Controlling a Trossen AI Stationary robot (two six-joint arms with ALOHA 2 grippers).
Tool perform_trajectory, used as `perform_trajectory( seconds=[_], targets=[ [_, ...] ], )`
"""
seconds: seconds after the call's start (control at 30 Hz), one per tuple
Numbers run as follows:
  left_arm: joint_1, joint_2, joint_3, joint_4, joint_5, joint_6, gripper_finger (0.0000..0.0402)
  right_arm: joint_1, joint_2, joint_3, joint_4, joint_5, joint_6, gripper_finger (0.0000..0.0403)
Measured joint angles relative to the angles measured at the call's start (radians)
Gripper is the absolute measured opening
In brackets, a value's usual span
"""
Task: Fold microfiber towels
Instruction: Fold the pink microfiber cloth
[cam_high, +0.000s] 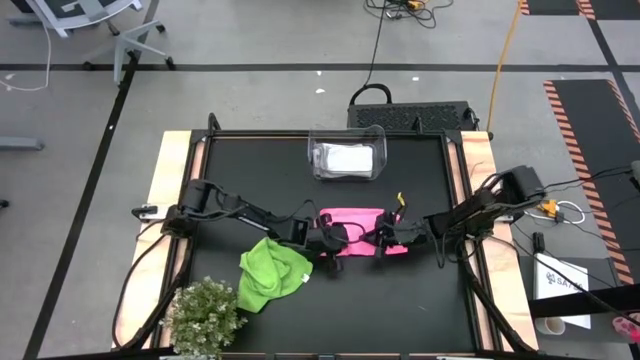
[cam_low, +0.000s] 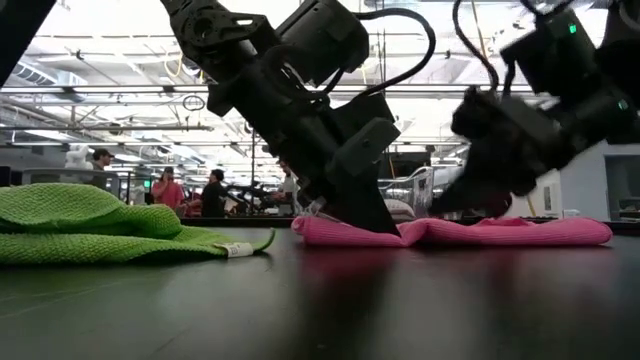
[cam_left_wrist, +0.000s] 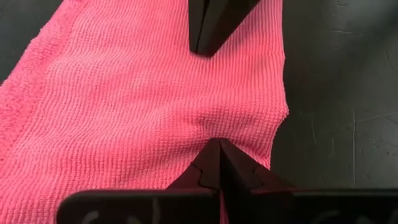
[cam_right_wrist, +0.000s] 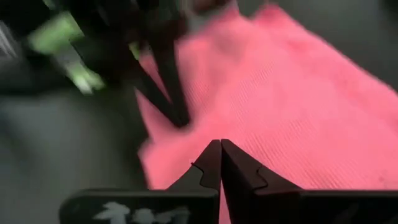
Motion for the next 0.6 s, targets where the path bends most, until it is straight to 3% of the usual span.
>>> perform_trajectory(
  seconds=[0.23, 0.37, 0.6],
  targets=[
    [0.0, -0.036, 0.0, -0.046, 0.023, 0.013, 0.0003, -0.012, -0.267, 0.002, -0.289, -0.044, 0.097, 0.0],
    [0.0, -0.108, 0.003, -0.094, 0.009, 0.043, 0.0012, -0.02, -0.421, 0.021, -0.549, -0.048, 0.091, 0.0],
    [0.02, -0.233, 0.0, -0.257, -0.052, 0.071, 0.004, -0.088, -0.59, 0.214, -1.058, -0.125, 0.0, 0.0015]
  ],
)
